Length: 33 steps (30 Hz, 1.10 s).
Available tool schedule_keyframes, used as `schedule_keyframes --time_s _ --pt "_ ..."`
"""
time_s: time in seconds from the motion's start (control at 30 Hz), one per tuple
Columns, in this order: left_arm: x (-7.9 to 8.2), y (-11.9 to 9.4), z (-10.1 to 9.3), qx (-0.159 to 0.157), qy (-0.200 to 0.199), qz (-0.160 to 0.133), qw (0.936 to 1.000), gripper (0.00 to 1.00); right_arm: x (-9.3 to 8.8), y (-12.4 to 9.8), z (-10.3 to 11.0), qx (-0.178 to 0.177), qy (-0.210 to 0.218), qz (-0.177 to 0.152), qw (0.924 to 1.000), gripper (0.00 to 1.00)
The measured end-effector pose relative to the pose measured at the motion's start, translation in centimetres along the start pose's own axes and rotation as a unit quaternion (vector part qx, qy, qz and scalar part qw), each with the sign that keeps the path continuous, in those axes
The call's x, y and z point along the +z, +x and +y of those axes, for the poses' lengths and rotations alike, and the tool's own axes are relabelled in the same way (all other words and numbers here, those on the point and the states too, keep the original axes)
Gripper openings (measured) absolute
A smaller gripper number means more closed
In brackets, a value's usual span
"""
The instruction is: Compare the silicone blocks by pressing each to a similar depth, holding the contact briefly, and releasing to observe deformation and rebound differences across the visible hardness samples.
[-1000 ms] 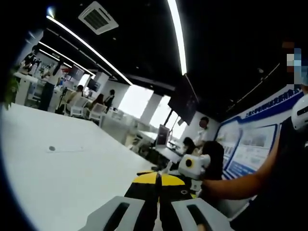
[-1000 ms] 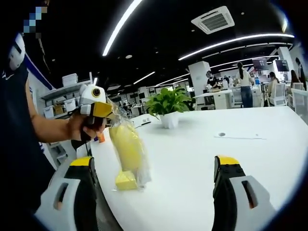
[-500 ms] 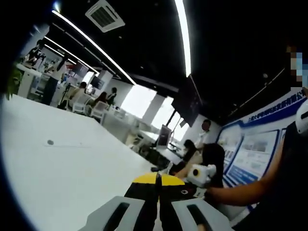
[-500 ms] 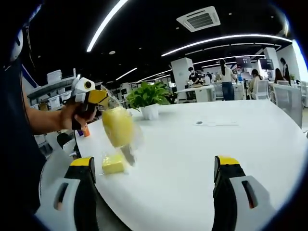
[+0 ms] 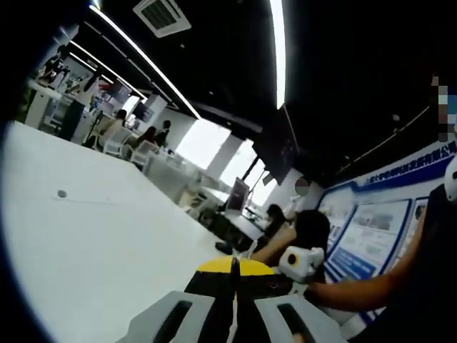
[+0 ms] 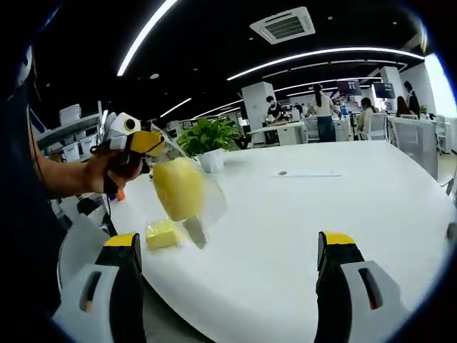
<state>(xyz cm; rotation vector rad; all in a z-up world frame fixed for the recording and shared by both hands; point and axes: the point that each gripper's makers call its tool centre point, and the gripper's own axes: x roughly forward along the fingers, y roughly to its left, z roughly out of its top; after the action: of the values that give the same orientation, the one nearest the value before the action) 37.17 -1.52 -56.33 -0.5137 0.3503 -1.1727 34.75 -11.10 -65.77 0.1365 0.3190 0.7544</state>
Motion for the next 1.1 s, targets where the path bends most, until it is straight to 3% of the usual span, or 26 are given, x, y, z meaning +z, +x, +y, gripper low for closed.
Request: schedule_keyframes --time_s 0.3,0.7,1.1 --pt "-1.5 0.9 0.7 0.004 -0.028 0.006 0.9996 0.00 -1.0 -0.8 -0.8 -0.019 -0.004 -0.001 0.9998 0.96" --pt "-3.9 0.9 3.0 0.028 -0.074 0.007 0.9968 0.00 -2.6 -1.2 -1.1 -0.030 0.005 0.011 0.9995 0.96" --pt "-6.4 0.8 4.1 0.041 -0.094 0.024 0.9945 0.00 -3.6 -1.3 -1.1 -0.033 0.013 0.023 0.9991 0.96"
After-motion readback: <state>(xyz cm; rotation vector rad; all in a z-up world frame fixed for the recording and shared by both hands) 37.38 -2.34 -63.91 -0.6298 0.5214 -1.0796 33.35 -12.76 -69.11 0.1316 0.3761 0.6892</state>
